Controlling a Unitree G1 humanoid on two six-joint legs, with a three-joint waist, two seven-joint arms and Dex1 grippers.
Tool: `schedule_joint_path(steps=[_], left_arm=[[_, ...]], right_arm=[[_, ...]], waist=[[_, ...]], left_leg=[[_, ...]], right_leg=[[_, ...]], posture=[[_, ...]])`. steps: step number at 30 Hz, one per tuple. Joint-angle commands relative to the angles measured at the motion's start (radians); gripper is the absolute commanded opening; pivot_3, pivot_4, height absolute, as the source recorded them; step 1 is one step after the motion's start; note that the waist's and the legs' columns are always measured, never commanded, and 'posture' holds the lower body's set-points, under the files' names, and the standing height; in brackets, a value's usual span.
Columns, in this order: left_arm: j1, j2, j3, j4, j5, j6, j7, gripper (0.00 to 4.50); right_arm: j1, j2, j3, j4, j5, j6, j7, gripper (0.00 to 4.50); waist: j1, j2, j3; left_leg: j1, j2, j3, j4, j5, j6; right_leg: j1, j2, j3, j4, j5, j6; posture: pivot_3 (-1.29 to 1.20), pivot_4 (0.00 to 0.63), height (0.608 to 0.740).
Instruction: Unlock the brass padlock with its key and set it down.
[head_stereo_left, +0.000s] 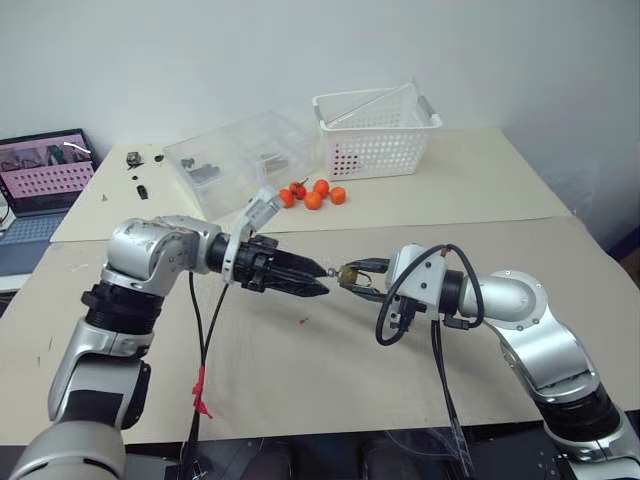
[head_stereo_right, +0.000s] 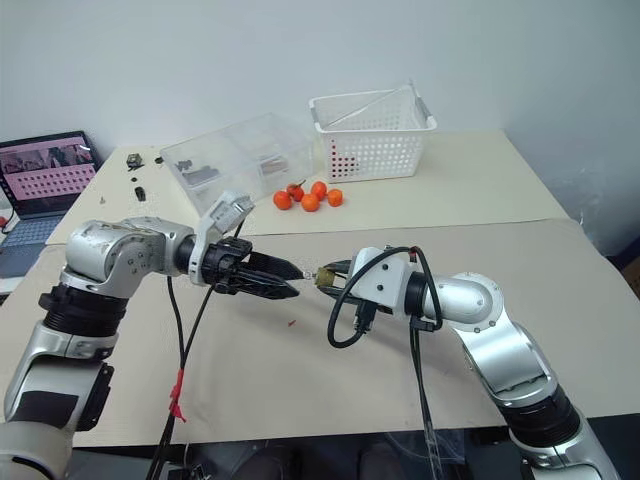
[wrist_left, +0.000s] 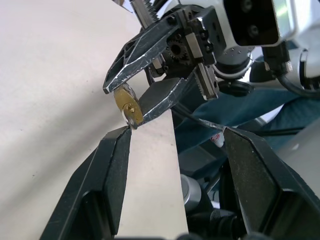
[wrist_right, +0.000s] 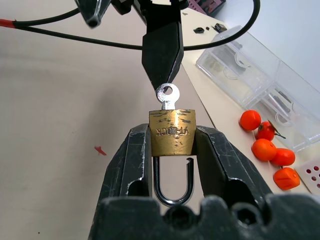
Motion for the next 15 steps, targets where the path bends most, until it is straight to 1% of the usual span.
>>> schedule_joint_path(steps=[1,4,9,15], left_arm=[[0.006,-0.016,-0.013,-0.046,-0.008,0.006,0.047,3.07],[0.003,-0.055,-0.001,-0.029,-0.016,0.026,0.105,3.07],[-0.003,-0.075,0.017,-0.011,-0.030,0.033,0.141,3.07],[-0.040,-0.095,0.052,0.054,-0.039,0.027,0.190,3.07]], right_arm=[[-0.019,-0.003,-0.010,-0.019,-0.007,-0.025,-0.002,0.93],[-0.019,0.000,-0.010,-0.028,-0.010,-0.018,-0.008,0.93],[-0.011,0.000,-0.009,-0.040,-0.011,-0.011,-0.013,0.93],[-0.011,0.003,-0.004,-0.046,-0.013,-0.004,-0.020,0.93]], waist=[[0.000,0.000,0.000],[0.000,0.000,0.000],[-0.002,-0.001,0.001],[0.001,-0.002,0.002]], left_leg=[[0.000,0.000,0.000,0.000,0.000,0.000],[0.000,0.000,-0.001,0.001,0.000,0.000],[-0.003,0.000,-0.003,0.009,-0.003,-0.001],[-0.004,-0.004,-0.002,0.010,-0.004,-0.004]], right_leg=[[0.000,0.000,0.000,0.000,0.000,0.000],[0.000,0.000,0.001,0.000,0.000,0.000],[-0.001,0.000,0.001,0.003,0.000,-0.002],[0.000,-0.003,0.003,0.002,0.000,-0.002]], posture=[[0.00,0.150,0.740],[0.00,0.150,0.740],[0.00,0.150,0.740],[0.00,0.150,0.740]])
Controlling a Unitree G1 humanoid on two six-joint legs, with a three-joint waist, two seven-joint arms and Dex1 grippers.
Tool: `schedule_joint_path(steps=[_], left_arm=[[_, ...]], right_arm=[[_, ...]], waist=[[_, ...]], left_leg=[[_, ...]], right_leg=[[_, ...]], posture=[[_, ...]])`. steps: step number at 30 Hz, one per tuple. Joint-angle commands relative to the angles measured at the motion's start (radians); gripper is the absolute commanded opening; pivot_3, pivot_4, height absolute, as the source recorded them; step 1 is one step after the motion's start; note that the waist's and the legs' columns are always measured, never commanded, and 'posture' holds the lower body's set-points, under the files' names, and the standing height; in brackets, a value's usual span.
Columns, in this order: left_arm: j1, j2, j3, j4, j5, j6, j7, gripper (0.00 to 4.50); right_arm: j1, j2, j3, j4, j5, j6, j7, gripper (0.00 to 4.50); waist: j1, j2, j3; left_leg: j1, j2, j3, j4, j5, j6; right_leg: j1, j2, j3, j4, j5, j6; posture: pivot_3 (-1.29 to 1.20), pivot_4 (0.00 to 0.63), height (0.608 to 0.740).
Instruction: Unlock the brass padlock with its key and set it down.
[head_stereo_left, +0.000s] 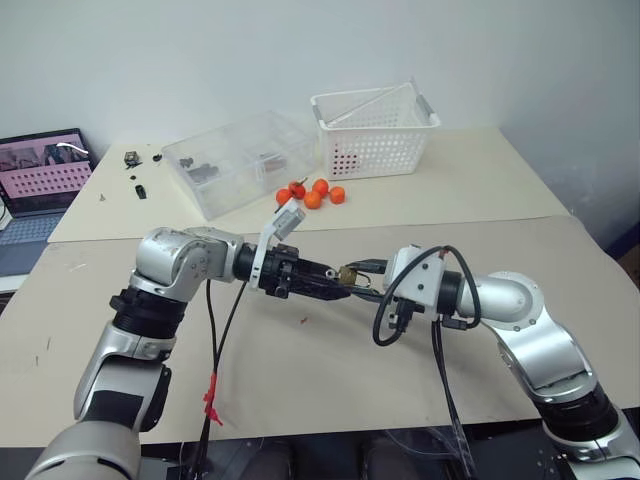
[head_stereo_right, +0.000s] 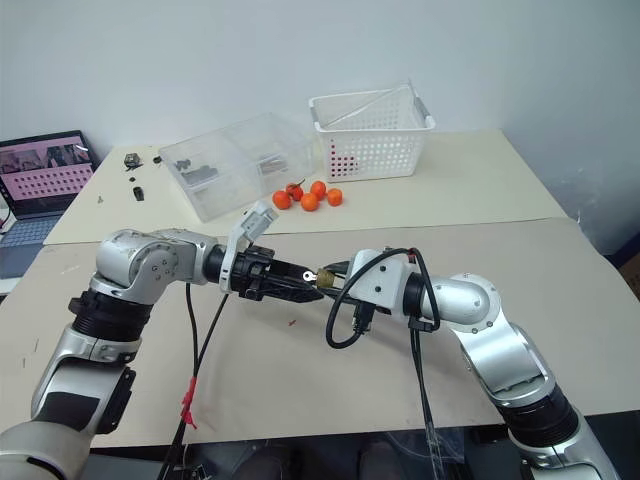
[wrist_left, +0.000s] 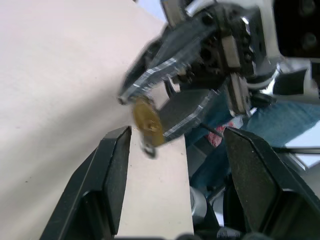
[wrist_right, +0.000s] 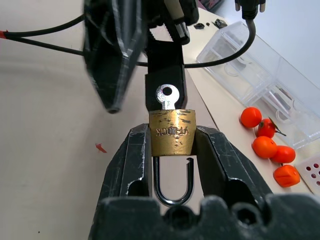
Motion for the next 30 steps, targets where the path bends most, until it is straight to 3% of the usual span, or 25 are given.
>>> schedule_joint_path(steps=[1,18,22,27,30], left_arm=[[-0.043,-0.007,0.042,0.015,-0.017,-0.004,0.016,3.07],[-0.046,-0.029,0.004,0.041,0.003,-0.020,0.025,3.07],[-0.047,-0.022,-0.012,0.048,0.009,-0.029,0.014,2.20],[-0.046,-0.017,-0.021,0.053,0.013,-0.032,0.002,0.16],[-0.046,-0.018,-0.022,0.056,0.014,-0.034,-0.001,0.09]], right_arm=[[-0.011,0.003,-0.012,-0.043,-0.002,-0.004,-0.013,0.93],[-0.009,0.003,-0.013,-0.051,0.002,0.002,-0.016,0.93],[-0.008,0.001,-0.014,-0.053,0.001,0.002,-0.016,0.93],[-0.008,0.001,-0.015,-0.053,0.001,0.004,-0.018,0.93],[-0.009,0.002,-0.016,-0.053,-0.001,0.005,-0.017,0.93]], waist=[[0.000,0.000,0.000],[-0.001,-0.001,0.001],[-0.001,-0.002,0.001],[0.000,-0.002,0.001],[-0.001,-0.002,0.001]], left_leg=[[0.000,0.000,0.000,0.000,0.000,0.000],[-0.001,-0.007,0.002,0.000,0.001,-0.002],[-0.002,-0.007,0.002,0.000,0.001,-0.002],[-0.002,-0.007,0.002,0.000,0.001,-0.002],[-0.002,-0.007,0.002,0.000,0.001,-0.002]], right_leg=[[0.000,0.000,0.000,0.000,0.000,0.000],[0.000,-0.010,0.000,-0.001,0.000,0.000],[0.000,-0.010,0.000,-0.001,0.000,0.000],[0.000,-0.010,0.000,0.000,0.000,0.000],[0.000,-0.010,0.000,-0.001,0.000,0.000]], posture=[[0.00,0.150,0.740],[0.00,0.150,0.740],[0.00,0.150,0.740],[0.00,0.150,0.740],[0.00,0.150,0.740]])
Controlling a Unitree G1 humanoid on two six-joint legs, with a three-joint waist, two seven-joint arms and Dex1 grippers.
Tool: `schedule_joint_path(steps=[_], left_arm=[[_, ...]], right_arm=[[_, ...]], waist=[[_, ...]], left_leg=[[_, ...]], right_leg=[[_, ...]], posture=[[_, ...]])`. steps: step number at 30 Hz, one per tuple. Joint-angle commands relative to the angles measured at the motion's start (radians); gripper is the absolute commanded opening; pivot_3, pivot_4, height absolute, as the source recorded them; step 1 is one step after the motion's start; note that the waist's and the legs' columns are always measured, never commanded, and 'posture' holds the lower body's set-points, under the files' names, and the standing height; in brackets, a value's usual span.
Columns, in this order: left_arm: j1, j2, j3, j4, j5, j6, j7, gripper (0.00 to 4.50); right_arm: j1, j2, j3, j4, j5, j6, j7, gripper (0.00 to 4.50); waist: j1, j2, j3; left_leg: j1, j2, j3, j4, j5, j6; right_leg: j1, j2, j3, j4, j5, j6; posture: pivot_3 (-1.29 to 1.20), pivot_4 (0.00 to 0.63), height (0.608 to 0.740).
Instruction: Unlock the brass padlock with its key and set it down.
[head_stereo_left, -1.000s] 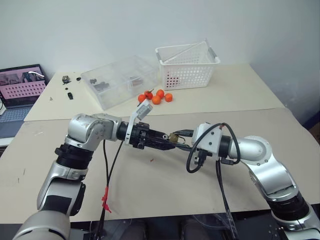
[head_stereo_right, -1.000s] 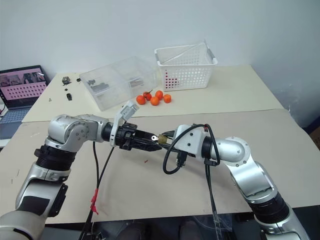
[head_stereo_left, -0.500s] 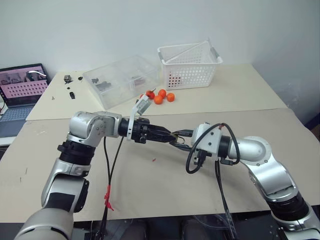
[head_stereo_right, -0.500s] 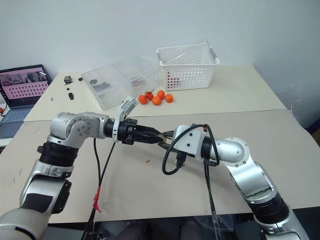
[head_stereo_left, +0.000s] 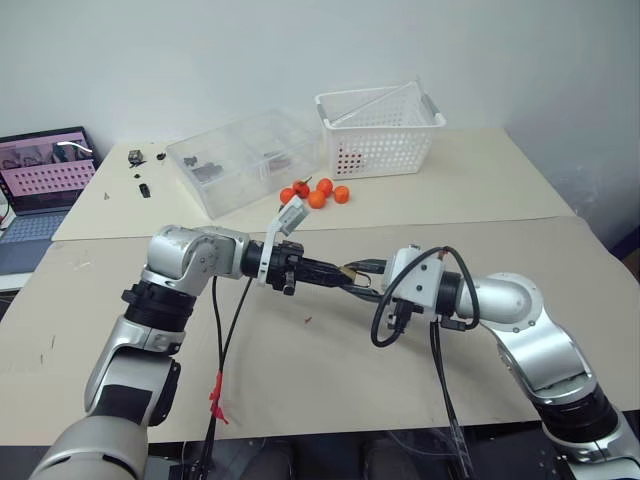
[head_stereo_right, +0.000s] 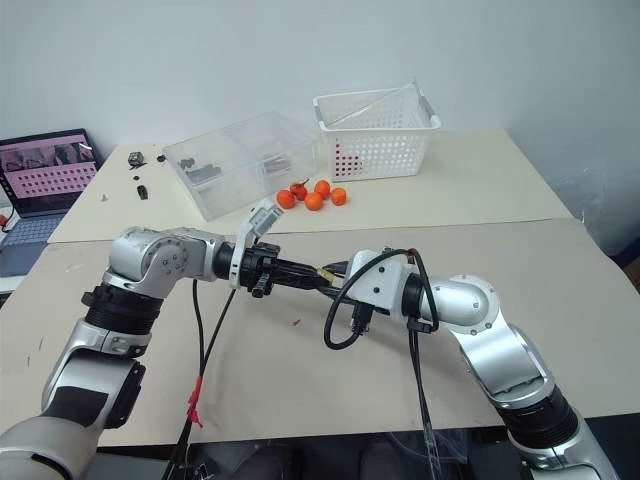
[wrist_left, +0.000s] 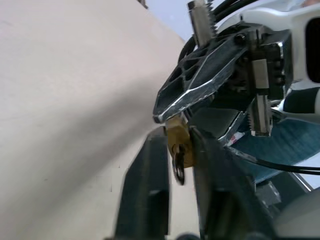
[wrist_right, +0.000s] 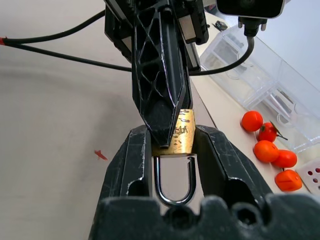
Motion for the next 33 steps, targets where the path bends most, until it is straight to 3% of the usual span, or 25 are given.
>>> schedule_joint_path(steps=[1,9,11,15,17,20,25,28,33], left_arm=[[-0.021,0.015,0.002,-0.001,0.011,-0.024,-0.008,0.09],[-0.023,0.014,0.003,0.013,0.022,-0.035,-0.003,0.09],[-0.024,0.013,0.003,0.016,0.022,-0.038,-0.002,0.09],[-0.024,0.014,0.006,0.020,0.026,-0.040,-0.006,0.09],[-0.027,0.025,0.013,0.033,0.032,-0.042,-0.016,0.09],[-0.039,0.037,0.031,0.065,0.035,-0.040,-0.019,0.09],[-0.047,0.041,0.037,0.081,0.031,-0.037,-0.019,0.09],[-0.050,0.034,0.037,0.081,0.030,-0.033,-0.014,0.09],[-0.053,0.025,0.040,0.071,0.022,-0.020,-0.008,0.09]], right_arm=[[-0.012,0.000,-0.020,-0.042,0.008,0.000,-0.006,0.93],[-0.013,0.001,-0.020,-0.040,0.015,0.000,0.000,0.93],[-0.016,0.009,-0.028,-0.041,0.030,0.012,-0.001,1.91],[-0.025,0.006,-0.029,-0.050,0.041,0.030,0.001,3.15],[-0.032,0.011,-0.065,-0.086,0.123,0.129,0.000,3.70],[-0.045,-0.016,-0.132,-0.131,0.238,0.255,0.020,3.70],[-0.051,-0.020,-0.178,-0.123,0.269,0.301,-0.025,3.70],[-0.028,-0.010,-0.178,-0.115,0.262,0.287,-0.052,3.08],[-0.006,0.004,-0.146,-0.095,0.225,0.239,-0.084,1.26]], waist=[[0.000,0.000,0.000],[0.000,0.000,0.000],[0.000,0.000,0.000],[0.000,0.000,0.000],[0.000,0.000,0.000],[0.000,0.000,0.000],[0.001,0.000,0.000],[0.001,0.000,0.000],[0.001,0.000,0.000]], left_leg=[[0.000,0.000,0.000,0.000,0.000,0.000],[0.000,0.000,0.000,0.000,0.000,0.000],[0.000,0.000,0.000,0.000,0.000,0.000],[0.000,0.000,0.000,0.000,0.000,0.000],[0.000,0.000,0.000,0.000,0.000,0.000],[0.000,0.000,0.000,0.000,0.000,0.000],[0.000,0.000,0.000,0.000,0.000,0.000],[-0.001,0.000,0.000,0.000,0.000,0.000],[-0.001,-0.001,0.000,0.000,0.000,0.000]], right_leg=[[0.000,0.000,0.000,0.000,0.000,0.000],[0.000,0.000,0.000,0.000,0.000,0.000],[0.000,0.000,0.000,0.000,0.000,0.000],[0.000,0.000,0.000,0.000,0.000,0.000],[0.000,0.000,0.000,0.000,0.000,0.000],[0.000,0.000,0.000,0.000,0.000,0.000],[0.000,-0.001,0.000,0.000,0.000,0.000],[0.000,-0.001,0.000,0.000,0.000,0.000],[-0.001,-0.001,0.000,0.000,0.000,0.000]], posture=[[0.00,0.150,0.740],[0.00,0.150,0.740],[0.00,0.150,0.740],[0.00,0.150,0.740],[0.00,0.150,0.740],[0.00,0.150,0.740],[0.00,0.150,0.740],[0.00,0.150,0.740],[0.00,0.150,0.740]])
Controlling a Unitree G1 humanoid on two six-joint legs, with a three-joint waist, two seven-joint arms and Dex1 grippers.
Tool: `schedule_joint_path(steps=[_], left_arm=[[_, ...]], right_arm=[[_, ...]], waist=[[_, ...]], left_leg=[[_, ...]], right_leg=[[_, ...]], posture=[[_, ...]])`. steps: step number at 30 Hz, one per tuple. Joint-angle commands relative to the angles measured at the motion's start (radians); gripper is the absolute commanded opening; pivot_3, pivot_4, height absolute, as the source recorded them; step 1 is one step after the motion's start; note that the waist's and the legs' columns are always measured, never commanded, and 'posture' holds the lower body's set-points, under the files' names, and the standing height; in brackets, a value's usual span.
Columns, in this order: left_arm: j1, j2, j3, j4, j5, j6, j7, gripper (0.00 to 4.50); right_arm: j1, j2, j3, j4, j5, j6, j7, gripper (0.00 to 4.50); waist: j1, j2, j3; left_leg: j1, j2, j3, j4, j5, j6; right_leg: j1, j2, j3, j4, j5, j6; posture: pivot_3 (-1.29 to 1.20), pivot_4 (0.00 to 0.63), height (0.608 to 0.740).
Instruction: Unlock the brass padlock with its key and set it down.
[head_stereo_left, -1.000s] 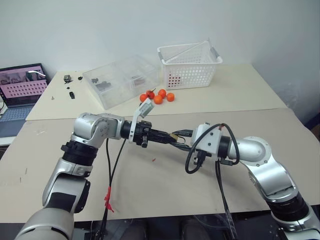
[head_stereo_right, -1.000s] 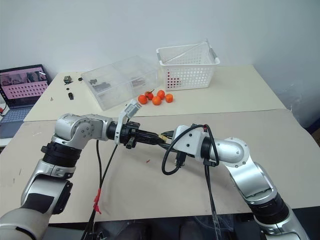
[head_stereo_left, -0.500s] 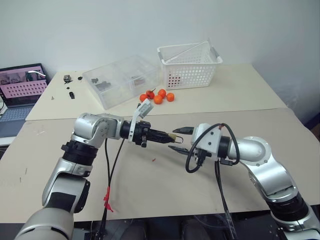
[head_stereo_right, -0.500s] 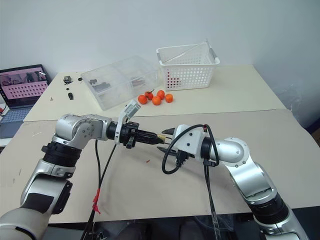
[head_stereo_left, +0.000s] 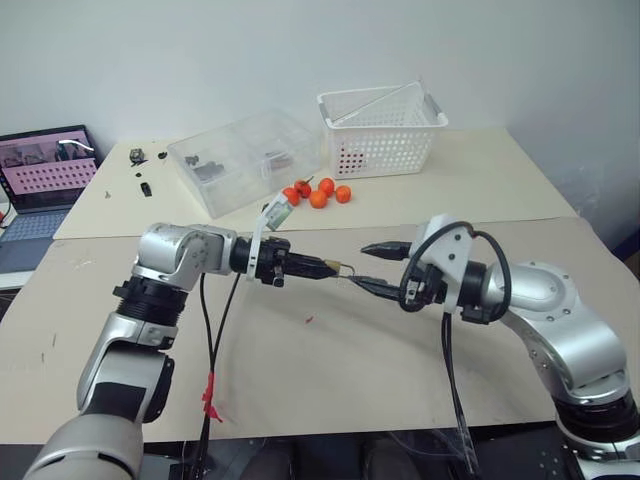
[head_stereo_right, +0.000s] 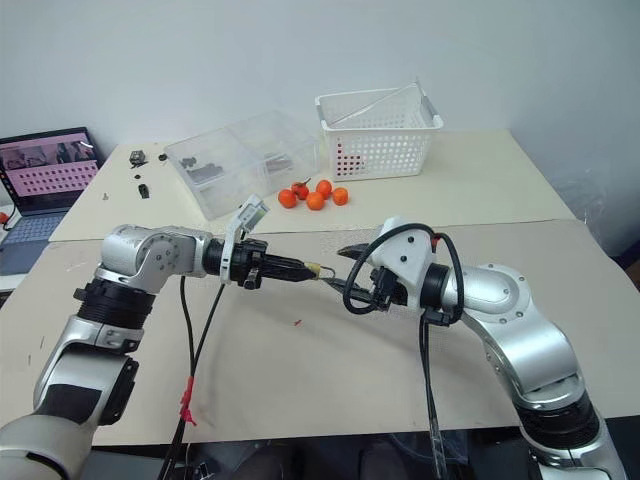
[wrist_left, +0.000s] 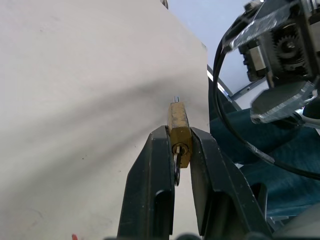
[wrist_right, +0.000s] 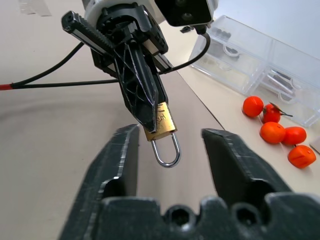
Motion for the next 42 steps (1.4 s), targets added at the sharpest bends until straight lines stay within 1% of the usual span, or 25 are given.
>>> schedule_joint_path(steps=[1,3,4,16,42], left_arm=[[-0.033,-0.002,0.027,-0.023,-0.019,0.009,-0.002,0.09],[-0.021,0.009,0.016,-0.050,-0.025,0.020,-0.013,0.09],[-0.016,0.013,0.011,-0.060,-0.025,0.022,-0.017,0.09],[-0.001,0.013,0.036,-0.111,-0.056,0.066,0.016,0.09],[0.006,0.020,0.029,-0.100,-0.049,0.026,0.023,0.09]], right_arm=[[0.000,0.010,0.012,0.001,-0.030,-0.059,-0.025,0.91],[-0.006,0.018,0.032,0.021,-0.051,-0.083,-0.033,0.27],[-0.010,0.022,0.038,0.028,-0.057,-0.090,-0.036,0.03],[-0.042,0.053,0.065,0.068,-0.098,-0.123,-0.054,0.03],[0.006,0.031,0.070,0.002,-0.073,-0.074,-0.020,0.03]], waist=[[-0.002,0.000,0.000],[-0.003,0.000,0.000],[-0.004,0.000,0.000],[-0.001,0.000,0.000],[-0.001,0.000,0.000]], left_leg=[[0.000,0.000,0.000,0.000,0.000,0.000],[0.000,0.000,0.000,0.000,0.000,0.000],[0.000,0.000,0.000,0.000,0.000,0.000],[0.000,0.000,0.000,0.000,0.000,0.000],[0.001,0.000,0.000,0.000,0.000,0.000]], right_leg=[[0.000,0.000,0.000,0.000,0.000,0.000],[0.000,0.000,0.000,0.000,0.000,0.000],[0.000,0.000,0.000,0.000,0.000,0.000],[0.000,0.000,0.000,0.000,0.000,0.000],[0.000,0.001,0.000,0.001,0.000,0.000]], posture=[[0.00,0.150,0.740],[0.00,0.150,0.740],[0.00,0.150,0.740],[0.00,0.150,0.740],[0.00,0.150,0.740]])
